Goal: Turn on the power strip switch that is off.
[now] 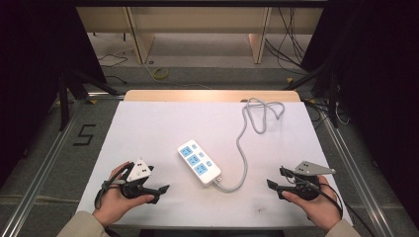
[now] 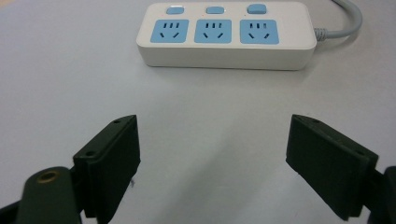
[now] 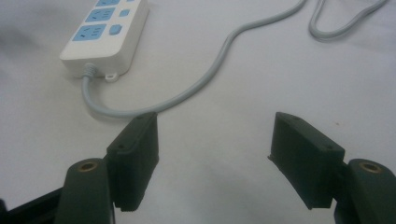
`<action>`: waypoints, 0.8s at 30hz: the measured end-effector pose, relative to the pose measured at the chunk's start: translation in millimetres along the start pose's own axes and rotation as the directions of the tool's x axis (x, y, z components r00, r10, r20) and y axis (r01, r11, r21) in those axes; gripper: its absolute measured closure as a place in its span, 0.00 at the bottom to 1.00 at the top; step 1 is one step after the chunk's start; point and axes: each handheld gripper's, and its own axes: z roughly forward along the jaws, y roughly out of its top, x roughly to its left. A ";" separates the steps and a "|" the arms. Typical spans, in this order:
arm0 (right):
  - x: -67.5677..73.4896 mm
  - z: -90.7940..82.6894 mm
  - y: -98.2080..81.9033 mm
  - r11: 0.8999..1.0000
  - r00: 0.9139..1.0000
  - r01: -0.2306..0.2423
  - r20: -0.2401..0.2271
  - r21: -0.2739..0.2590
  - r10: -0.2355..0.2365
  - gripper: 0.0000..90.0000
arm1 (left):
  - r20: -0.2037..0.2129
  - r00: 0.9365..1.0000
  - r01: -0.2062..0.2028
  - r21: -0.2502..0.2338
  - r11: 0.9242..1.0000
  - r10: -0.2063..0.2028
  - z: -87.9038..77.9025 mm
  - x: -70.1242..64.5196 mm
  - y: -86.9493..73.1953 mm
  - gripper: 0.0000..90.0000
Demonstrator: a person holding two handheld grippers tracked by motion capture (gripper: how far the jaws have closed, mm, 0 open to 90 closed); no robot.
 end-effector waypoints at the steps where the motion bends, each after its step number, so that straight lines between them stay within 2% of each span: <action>1: -0.1 -0.1 0.0 1.000 1.000 0.001 0.001 -0.002 -0.001 0.36 | -0.003 1.000 0.001 -0.001 1.000 -0.001 0.0 0.6 -0.2 0.19; 8: 0.9 0.2 0.6 1.000 1.000 0.003 -0.001 -0.004 -0.003 0.36 | -0.018 1.000 0.008 -0.014 1.000 -0.008 -1.8 3.3 0.0 0.21; 12: 0.5 0.4 0.5 1.000 1.000 0.002 -0.001 0.000 -0.002 0.36 | -0.023 1.000 0.010 -0.010 1.000 -0.010 -1.6 4.8 0.2 0.26; 16: 1.5 2.2 0.3 1.000 1.000 0.006 -0.010 0.007 -0.006 0.36 | -0.044 0.999 0.014 0.000 1.000 -0.013 -1.6 6.4 1.1 0.47; 18: 2.1 2.3 0.5 1.000 1.000 0.007 -0.010 0.004 -0.007 0.36 | -0.058 0.998 0.016 -0.004 1.000 -0.016 -3.4 7.4 1.8 0.63; 19: 2.1 2.3 0.5 1.000 1.000 0.007 -0.010 0.004 -0.007 0.36 | -0.065 0.998 0.010 -0.004 1.000 -0.010 -4.4 7.9 2.2 0.63; 20: 2.1 2.2 0.5 1.000 1.000 0.008 -0.008 0.004 -0.007 0.36 | -0.068 0.998 -0.004 -0.005 1.000 0.004 -5.3 7.9 2.2 0.72; 21: 1.7 2.2 0.3 1.000 1.000 0.006 -0.007 0.006 -0.006 0.36 | -0.078 0.997 -0.012 -0.005 1.000 0.012 -6.0 7.5 2.4 0.87; 22: 1.7 2.2 0.3 1.000 1.000 0.006 -0.007 0.006 -0.006 0.36 | -0.089 0.996 -0.019 -0.005 1.000 0.018 -7.0 7.2 2.7 0.87; 23: 1.5 2.3 0.3 1.000 1.000 0.006 -0.006 0.007 -0.006 0.36 | -0.097 0.995 -0.019 -0.008 1.000 0.018 -8.1 7.0 2.9 0.97; 24: 1.5 2.3 0.3 1.000 1.000 0.006 -0.006 0.007 -0.006 0.36 | -0.104 0.994 -0.011 -0.014 1.000 0.010 -9.1 7.1 3.3 0.97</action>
